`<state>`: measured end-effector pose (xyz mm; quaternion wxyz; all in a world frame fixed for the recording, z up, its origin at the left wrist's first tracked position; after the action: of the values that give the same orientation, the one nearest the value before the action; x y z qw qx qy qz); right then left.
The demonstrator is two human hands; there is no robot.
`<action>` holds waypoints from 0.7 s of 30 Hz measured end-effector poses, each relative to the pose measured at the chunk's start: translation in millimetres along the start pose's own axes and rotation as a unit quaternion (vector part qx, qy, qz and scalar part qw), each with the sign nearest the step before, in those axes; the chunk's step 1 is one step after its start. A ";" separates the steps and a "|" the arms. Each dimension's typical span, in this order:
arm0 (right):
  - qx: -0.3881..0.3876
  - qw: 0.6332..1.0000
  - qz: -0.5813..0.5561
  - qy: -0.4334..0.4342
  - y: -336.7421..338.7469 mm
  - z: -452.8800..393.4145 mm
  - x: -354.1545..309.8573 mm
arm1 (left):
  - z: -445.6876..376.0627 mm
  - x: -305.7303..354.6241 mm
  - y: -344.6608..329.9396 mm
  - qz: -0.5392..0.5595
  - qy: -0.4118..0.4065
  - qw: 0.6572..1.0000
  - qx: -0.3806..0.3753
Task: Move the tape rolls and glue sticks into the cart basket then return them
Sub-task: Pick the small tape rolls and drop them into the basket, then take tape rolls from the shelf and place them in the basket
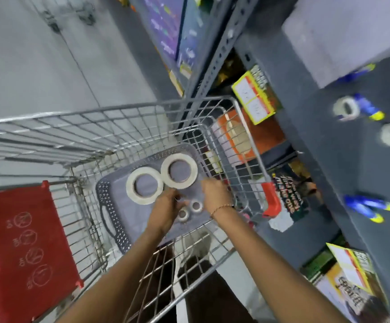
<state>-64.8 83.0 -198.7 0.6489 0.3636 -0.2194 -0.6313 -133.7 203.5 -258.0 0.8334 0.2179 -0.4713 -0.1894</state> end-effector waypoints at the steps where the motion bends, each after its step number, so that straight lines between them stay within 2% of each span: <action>1: 0.056 0.998 -0.019 0.007 23.1 21.4 9.2 | 5.0 29.4 8.9 0.014 -0.029 0.999 0.015; 3: 0.125 0.990 -0.067 0.015 48.9 52.9 19.1 | 13.8 70.8 23.7 0.048 -0.070 0.996 0.027; 5: 0.213 0.969 -0.127 0.007 88.3 88.3 38.0 | 23.3 127.1 28.9 0.064 -0.133 0.989 0.009; 8: 0.368 0.911 -0.181 0.032 159.1 133.5 70.4 | 30.7 212.5 29.5 0.073 -0.243 0.967 -0.009; 11: 0.462 0.859 -0.220 -0.021 219.6 151.7 135.8 | 25.8 293.6 24.4 0.069 -0.333 0.940 0.010; 13: 0.470 0.847 -0.231 -0.089 247.9 145.5 192.9 | 13.7 339.8 10.9 0.023 -0.351 0.936 0.027; 15: 0.419 0.873 -0.209 -0.135 263.5 131.9 233.5 | -2.8 373.6 -4.7 -0.005 -0.336 0.942 0.029; 18: 0.327 0.924 -0.152 -0.129 268.5 111.3 256.7 | -24.0 399.3 -31.3 -0.063 -0.313 0.947 0.038; 21: 0.282 0.944 -0.126 -0.116 264.5 94.4 267.0 | -32.8 403.3 -47.5 -0.119 -0.279 0.950 0.072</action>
<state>68.0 -213.0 13.2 0.4049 0.4806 -0.4152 -0.6577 84.8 -40.2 -15.3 0.6220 0.2701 -0.6680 -0.3066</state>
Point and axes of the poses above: each hand's wrist, its own z-axis away from the middle knuckle, its own y-axis out of the back of the hand, x = y × z, the point moved 5 cm from there along -z, towards the middle knuckle, and after that the axes turned 5 degrees about y, right-handed, at the moved point
